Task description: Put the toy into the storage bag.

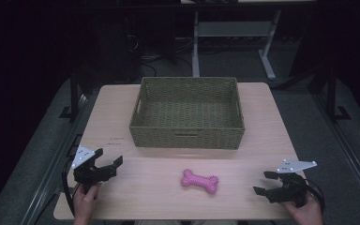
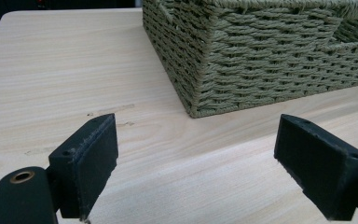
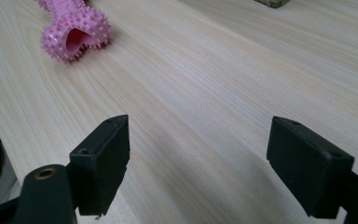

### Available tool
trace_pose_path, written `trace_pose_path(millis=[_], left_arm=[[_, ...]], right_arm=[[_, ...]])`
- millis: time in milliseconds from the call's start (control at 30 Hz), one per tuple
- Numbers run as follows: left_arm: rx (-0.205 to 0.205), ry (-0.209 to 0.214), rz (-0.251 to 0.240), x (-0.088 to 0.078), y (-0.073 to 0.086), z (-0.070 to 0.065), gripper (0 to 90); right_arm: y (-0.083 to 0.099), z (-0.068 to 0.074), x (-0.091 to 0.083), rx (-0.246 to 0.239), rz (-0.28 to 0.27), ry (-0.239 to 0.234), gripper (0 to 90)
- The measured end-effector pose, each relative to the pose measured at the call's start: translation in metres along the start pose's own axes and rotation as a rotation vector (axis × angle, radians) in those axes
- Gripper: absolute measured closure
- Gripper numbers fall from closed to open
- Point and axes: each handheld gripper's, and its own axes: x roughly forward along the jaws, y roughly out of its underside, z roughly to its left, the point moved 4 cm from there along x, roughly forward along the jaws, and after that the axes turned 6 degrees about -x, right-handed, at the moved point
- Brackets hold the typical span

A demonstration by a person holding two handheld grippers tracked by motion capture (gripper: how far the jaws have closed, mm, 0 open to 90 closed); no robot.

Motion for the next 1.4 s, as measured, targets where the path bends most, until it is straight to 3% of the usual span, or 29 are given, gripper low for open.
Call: trace_pose_path(millis=[333,1400], left_arm=[[-0.003,0.012,-0.006,-0.002,0.001,0.0,13.0],[-0.012,0.011,-0.002,0.0,0.001,0.003,13.0]], right_arm=[[-0.013,0.011,0.004,-0.056,0.015,-0.002,20.3],[-0.055,0.034,0.019,-0.177,0.11,-0.101,18.6]])
